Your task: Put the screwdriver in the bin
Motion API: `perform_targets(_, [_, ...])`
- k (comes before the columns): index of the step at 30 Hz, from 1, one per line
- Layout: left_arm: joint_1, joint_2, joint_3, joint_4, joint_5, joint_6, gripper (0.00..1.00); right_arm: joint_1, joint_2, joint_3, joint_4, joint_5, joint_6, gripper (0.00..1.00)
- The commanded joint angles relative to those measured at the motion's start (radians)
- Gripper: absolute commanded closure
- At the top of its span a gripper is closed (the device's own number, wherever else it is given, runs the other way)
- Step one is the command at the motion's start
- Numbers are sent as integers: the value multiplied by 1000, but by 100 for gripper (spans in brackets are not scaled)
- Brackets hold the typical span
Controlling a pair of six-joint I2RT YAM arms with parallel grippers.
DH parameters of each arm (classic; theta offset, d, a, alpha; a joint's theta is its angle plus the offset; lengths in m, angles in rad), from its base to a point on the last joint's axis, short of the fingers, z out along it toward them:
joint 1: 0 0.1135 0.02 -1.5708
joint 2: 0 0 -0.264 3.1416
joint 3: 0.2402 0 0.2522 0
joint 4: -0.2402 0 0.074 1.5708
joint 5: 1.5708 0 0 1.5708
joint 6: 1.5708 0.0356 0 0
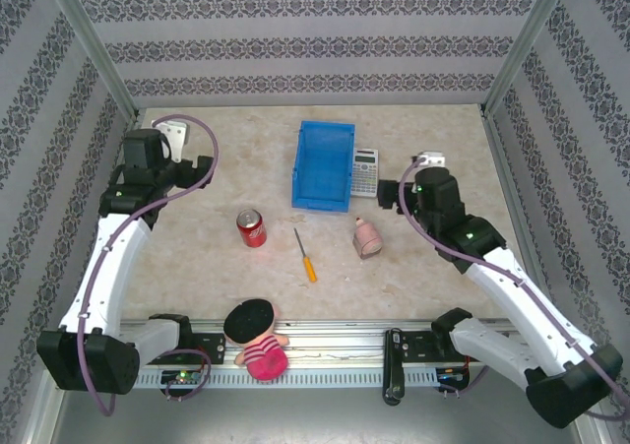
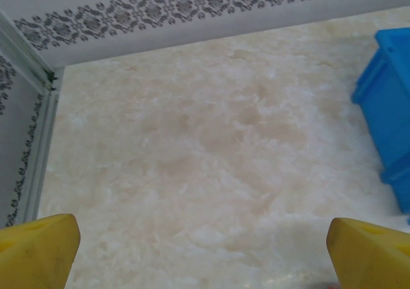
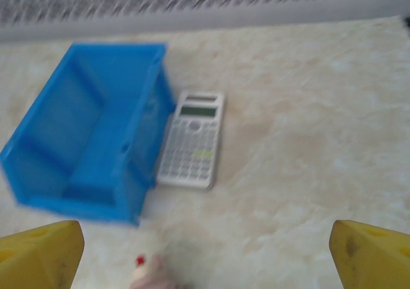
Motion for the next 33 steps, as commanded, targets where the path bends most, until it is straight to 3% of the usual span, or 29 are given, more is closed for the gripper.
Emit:
perform_targets(1, [9,6,45,-203,103,-12,1,112,1,40,-156,45,30,2])
perform_targets(10, [8,88,182,-278,139,10,1,315,10,-19,-132,-149,128,2])
perform_targets(17, [-14,214,309,-270,125,-78,1,414,153,54,-179,-136,142,2])
perform_targets(19, [-14,202,303,-254,112,-127,1,418,182,51,-161,-146,169,2])
perform_targets(22, [-14,124,228,-227,184,-18,1,436,239,52,-120,-198,196,3])
perform_targets(33, [-18,30,196,-343,94,77,1,557,559,237,-178,-195,177,16])
